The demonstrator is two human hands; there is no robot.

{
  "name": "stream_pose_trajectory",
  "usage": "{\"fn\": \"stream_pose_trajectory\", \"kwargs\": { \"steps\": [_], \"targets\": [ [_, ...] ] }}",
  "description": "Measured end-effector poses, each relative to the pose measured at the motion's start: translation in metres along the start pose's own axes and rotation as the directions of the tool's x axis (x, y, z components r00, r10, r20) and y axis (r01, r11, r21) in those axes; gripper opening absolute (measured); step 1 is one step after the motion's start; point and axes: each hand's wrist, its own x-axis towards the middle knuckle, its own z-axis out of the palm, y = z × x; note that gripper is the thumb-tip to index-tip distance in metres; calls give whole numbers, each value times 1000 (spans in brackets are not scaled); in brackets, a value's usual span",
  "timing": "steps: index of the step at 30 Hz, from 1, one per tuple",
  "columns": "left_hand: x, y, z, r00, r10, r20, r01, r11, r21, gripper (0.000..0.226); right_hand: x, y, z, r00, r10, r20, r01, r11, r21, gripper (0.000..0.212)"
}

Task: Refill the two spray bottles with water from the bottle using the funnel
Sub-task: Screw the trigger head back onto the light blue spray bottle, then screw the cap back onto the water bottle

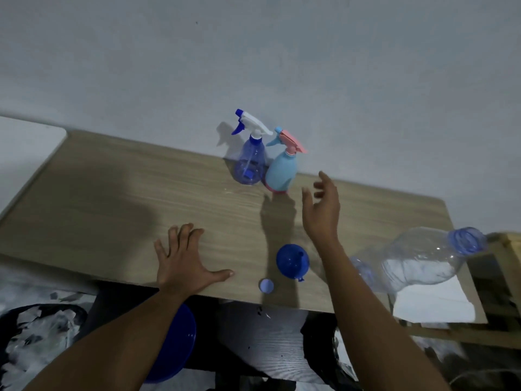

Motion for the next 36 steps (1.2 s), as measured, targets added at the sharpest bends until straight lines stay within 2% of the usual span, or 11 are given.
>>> {"fn": "stream_pose_trajectory", "kwargs": {
  "steps": [4,8,12,14,16,23,26,28,30,32,36],
  "targets": [
    [-1,0,2,1000,-5,3,5,1000,11,135,-82,32,-33,996,81,43,-79,996,-36,42],
    [-2,1,8,997,-22,76,25,999,-49,136,-138,62,-51,962,203,183,-201,979,-32,42],
    [-17,10,22,994,15,112,-9,999,-47,110,-161,76,-55,944,241,226,-244,970,-15,22],
    [-28,15,27,992,49,121,-46,999,-24,99,-167,84,-55,951,208,231,-190,977,-97,11],
    [-39,20,30,990,77,122,-79,997,13,95,-174,92,-55,958,136,254,-93,980,-175,11],
    [-60,26,33,978,151,142,-160,985,58,90,-182,76,-28,861,-34,507,173,957,-231,30],
    [-63,27,33,974,166,151,-179,981,78,86,-176,72,-11,817,-68,573,320,880,-351,44],
    [-65,26,34,973,177,151,-192,977,91,80,-175,74,-4,809,-84,582,389,819,-422,40],
    [-66,27,36,973,179,145,-195,975,108,71,-175,77,-3,819,-66,569,373,816,-442,39],
    [-68,29,38,976,171,137,-187,976,110,67,-180,80,-9,836,-42,548,314,855,-413,39],
    [-77,41,45,985,149,90,-156,985,70,76,-204,96,-47,885,2,467,138,954,-266,27]
  ]
}}
